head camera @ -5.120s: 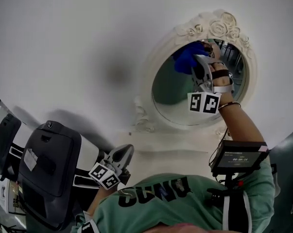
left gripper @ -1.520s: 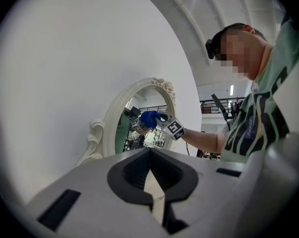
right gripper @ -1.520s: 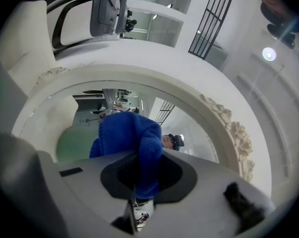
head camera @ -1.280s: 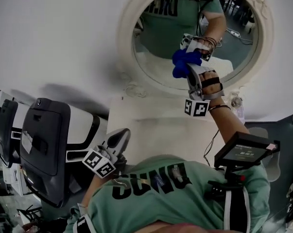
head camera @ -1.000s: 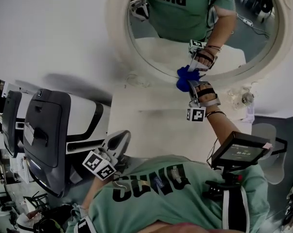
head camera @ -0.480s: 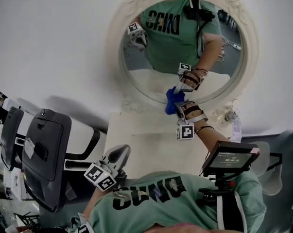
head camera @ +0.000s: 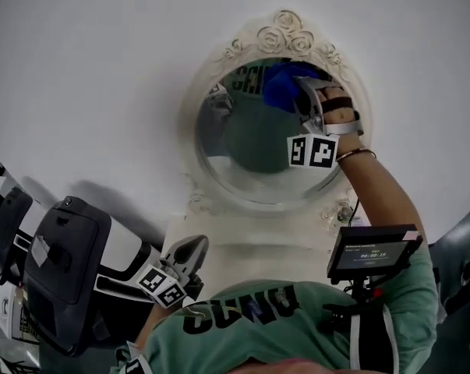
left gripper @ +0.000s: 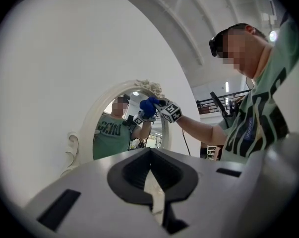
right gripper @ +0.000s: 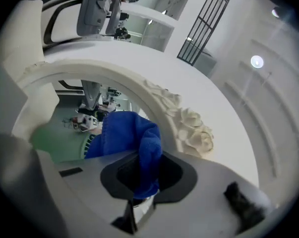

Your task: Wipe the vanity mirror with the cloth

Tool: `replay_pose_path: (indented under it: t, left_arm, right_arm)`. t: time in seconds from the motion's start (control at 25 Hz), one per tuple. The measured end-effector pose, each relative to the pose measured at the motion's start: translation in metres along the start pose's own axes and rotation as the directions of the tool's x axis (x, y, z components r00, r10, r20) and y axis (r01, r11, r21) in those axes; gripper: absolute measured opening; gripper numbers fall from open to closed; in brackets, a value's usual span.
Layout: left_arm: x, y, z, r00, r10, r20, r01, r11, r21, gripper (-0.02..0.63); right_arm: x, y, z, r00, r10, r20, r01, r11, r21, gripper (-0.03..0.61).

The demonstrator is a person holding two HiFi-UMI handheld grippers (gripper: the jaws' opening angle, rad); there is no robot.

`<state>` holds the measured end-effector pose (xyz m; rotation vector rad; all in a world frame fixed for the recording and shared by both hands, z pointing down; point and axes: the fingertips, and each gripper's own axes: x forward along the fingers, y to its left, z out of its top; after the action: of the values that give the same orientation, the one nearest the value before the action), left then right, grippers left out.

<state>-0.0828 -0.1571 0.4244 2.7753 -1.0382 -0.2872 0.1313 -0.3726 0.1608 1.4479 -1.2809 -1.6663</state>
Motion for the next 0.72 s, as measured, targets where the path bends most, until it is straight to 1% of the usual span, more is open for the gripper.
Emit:
replay_pose_path:
  t: [0.08,0.16,0.24,0.48,0.6,0.72]
  left_arm:
    - [0.000,0.002,0.002,1.000,-0.001,0.014,0.001,1.000,-0.003,0.009]
    - [-0.001,0.003,0.000,1.000,-0.002,0.020,0.002,1.000,-0.017,0.009]
    - [-0.002,0.004,0.000,1.000,-0.002,0.015,0.003,1.000,-0.023,0.009]
    - [-0.003,0.007,0.005,1.000,-0.003,0.007,0.003,1.000,0.002,0.009]
    - [-0.002,0.002,0.002,1.000,-0.010,-0.010,0.010,1.000,-0.010,0.009]
    - [0.001,-0.003,-0.003,0.999,-0.017,-0.030,0.016,1.000,-0.027,0.009]
  right_arm:
    - [0.012,-0.022,-0.002,1.000,-0.015,-0.021,0.015,1.000,-0.021,0.049]
    - [0.016,-0.027,-0.001,0.999,-0.015,-0.033,0.013,0.999,-0.051,0.048]
    - [0.017,-0.027,-0.002,0.999,-0.022,-0.041,0.020,0.998,-0.062,0.048]
    - [0.021,-0.025,-0.005,0.998,-0.022,-0.056,0.019,0.998,-0.065,0.048]
    - [0.016,-0.021,-0.005,0.998,-0.027,-0.053,0.024,0.998,-0.057,0.048]
    - [0.006,-0.002,-0.007,0.999,-0.013,-0.051,0.010,0.998,-0.055,0.046]
